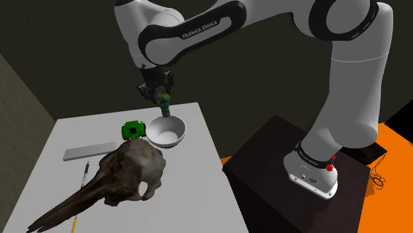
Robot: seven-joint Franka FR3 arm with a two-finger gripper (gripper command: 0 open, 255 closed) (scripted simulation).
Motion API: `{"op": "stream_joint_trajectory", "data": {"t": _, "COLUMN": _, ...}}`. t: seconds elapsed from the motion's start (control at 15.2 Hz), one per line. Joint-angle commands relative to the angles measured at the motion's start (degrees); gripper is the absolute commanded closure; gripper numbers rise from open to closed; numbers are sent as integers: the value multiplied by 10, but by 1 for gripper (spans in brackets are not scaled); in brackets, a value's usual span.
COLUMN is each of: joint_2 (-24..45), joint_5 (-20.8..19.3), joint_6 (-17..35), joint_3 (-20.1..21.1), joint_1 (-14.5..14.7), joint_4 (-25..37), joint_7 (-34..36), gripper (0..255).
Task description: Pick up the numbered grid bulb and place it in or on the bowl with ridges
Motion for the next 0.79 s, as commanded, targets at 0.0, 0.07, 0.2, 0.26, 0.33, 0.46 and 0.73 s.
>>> {"op": "stream_joint_trajectory", "data": {"t": 0.0, "joint_2": 3, "joint_5": -2, "joint_6": 12, "joint_3": -1, "joint_1": 0, "joint_4": -10, "joint_7": 4, "gripper": 255}}
{"op": "stream_joint_trajectory", "data": {"t": 0.07, "joint_2": 6, "joint_5": -3, "joint_6": 18, "joint_3": -1, "joint_1": 0, "joint_4": -14, "joint_7": 6, "gripper": 255}}
{"op": "stream_joint_trajectory", "data": {"t": 0.2, "joint_2": 11, "joint_5": -6, "joint_6": 31, "joint_3": -2, "joint_1": 1, "joint_4": -21, "joint_7": 9, "gripper": 255}}
{"op": "stream_joint_trajectory", "data": {"t": 0.26, "joint_2": 14, "joint_5": -8, "joint_6": 37, "joint_3": -3, "joint_1": 1, "joint_4": -25, "joint_7": 10, "gripper": 255}}
{"op": "stream_joint_trajectory", "data": {"t": 0.33, "joint_2": 17, "joint_5": -9, "joint_6": 43, "joint_3": -4, "joint_1": 1, "joint_4": -28, "joint_7": 12, "gripper": 255}}
{"op": "stream_joint_trajectory", "data": {"t": 0.46, "joint_2": 23, "joint_5": -12, "joint_6": 55, "joint_3": -5, "joint_1": 1, "joint_4": -34, "joint_7": 15, "gripper": 255}}
{"op": "stream_joint_trajectory", "data": {"t": 0.73, "joint_2": 37, "joint_5": -19, "joint_6": 78, "joint_3": -8, "joint_1": 3, "joint_4": -45, "joint_7": 22, "gripper": 255}}
